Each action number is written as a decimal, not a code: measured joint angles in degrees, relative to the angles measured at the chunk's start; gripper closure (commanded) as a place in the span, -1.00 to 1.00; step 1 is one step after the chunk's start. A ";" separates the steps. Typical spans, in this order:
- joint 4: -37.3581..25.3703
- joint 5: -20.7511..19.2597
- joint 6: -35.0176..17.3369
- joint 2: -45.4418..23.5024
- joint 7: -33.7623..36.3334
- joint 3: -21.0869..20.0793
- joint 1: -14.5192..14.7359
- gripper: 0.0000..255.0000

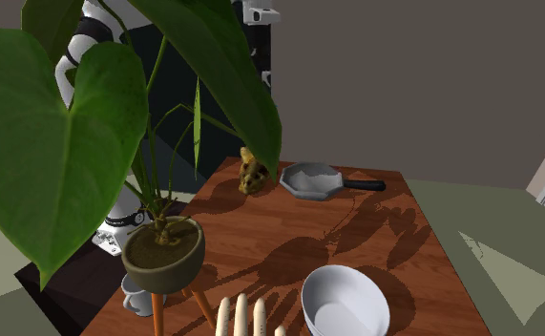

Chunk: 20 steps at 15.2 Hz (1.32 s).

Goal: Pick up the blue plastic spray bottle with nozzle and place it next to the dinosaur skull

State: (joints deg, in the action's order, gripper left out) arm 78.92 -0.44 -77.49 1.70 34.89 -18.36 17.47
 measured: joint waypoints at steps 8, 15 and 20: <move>10.21 1.06 -6.95 3.43 -0.68 0.48 -0.32 1.00; 18.04 1.60 -12.98 5.30 -1.10 0.70 -0.38 1.00; 23.12 1.93 -17.02 6.40 -1.22 0.73 -0.33 1.00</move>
State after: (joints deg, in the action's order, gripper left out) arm 102.05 1.49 -94.51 8.10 33.67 -17.63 17.15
